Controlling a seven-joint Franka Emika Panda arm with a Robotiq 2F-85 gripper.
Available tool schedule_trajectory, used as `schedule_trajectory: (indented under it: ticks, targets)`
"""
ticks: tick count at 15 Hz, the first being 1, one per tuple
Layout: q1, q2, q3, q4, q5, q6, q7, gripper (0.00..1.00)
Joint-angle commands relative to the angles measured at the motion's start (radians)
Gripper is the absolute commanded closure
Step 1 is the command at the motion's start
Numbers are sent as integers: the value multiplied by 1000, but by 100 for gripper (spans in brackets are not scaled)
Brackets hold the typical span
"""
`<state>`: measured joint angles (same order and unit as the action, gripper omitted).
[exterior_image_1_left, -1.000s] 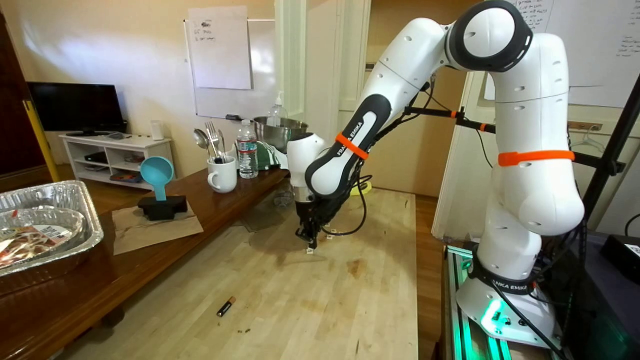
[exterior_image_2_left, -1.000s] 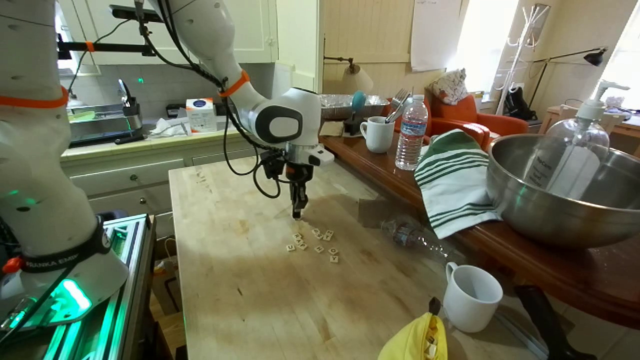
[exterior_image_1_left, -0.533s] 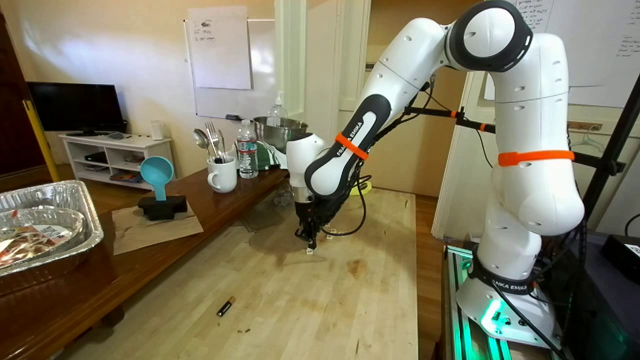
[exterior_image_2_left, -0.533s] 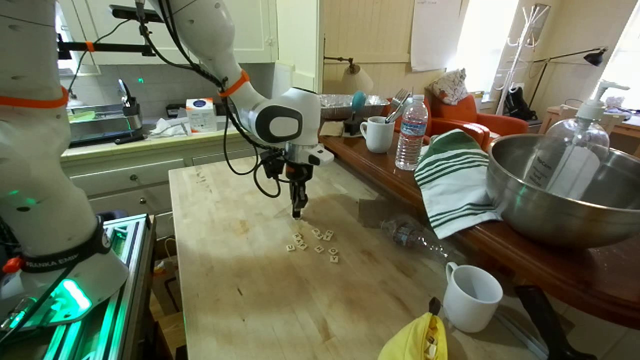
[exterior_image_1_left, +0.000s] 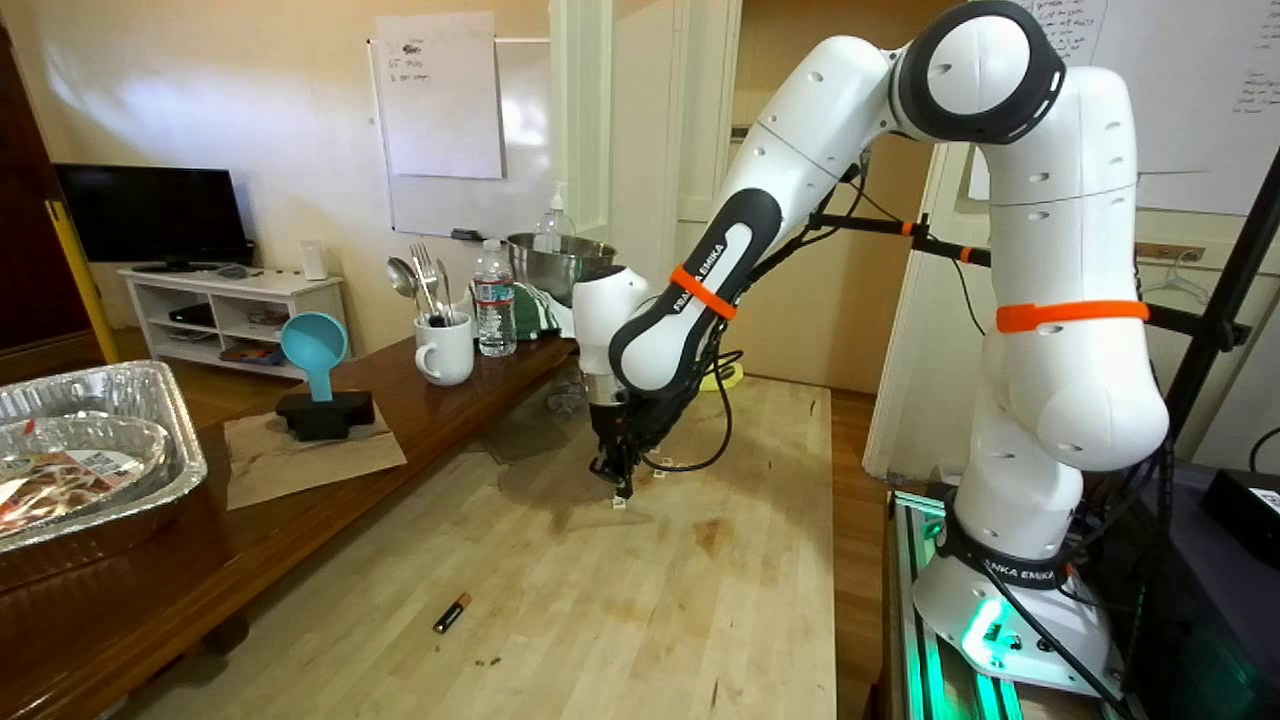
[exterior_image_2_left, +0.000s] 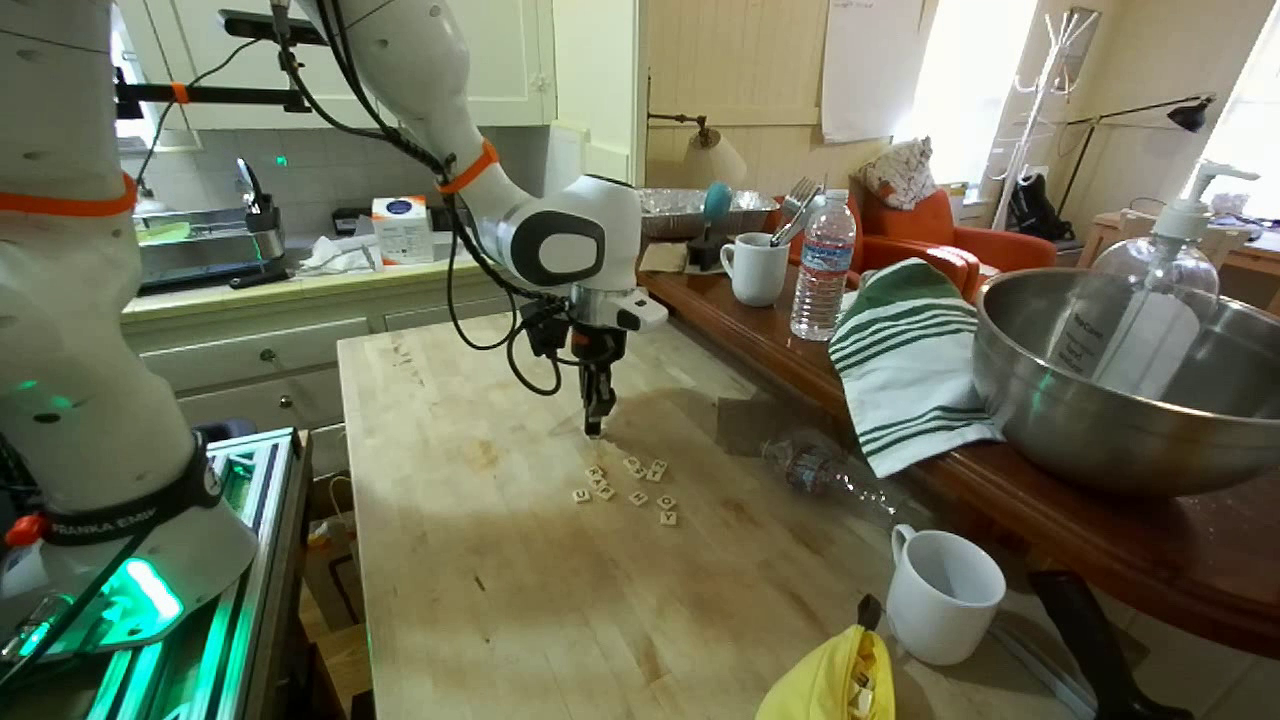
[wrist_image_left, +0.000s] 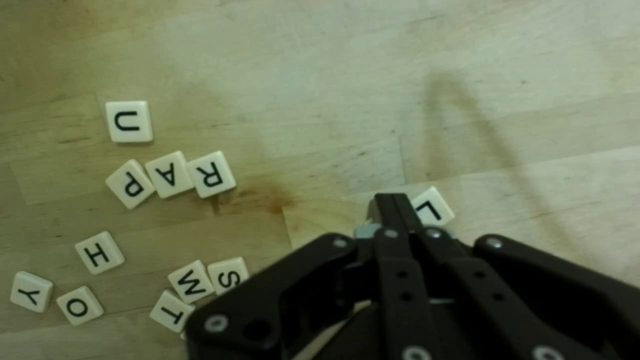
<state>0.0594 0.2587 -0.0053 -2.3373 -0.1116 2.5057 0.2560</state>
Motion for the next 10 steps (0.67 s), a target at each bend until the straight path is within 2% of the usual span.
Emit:
schedule_trajectory:
  ticks: [1,10]
  targets:
    - [2,29,7,10,47,-7,-5,100]
    - [-2,1,0,2,67,-9,-5,100]
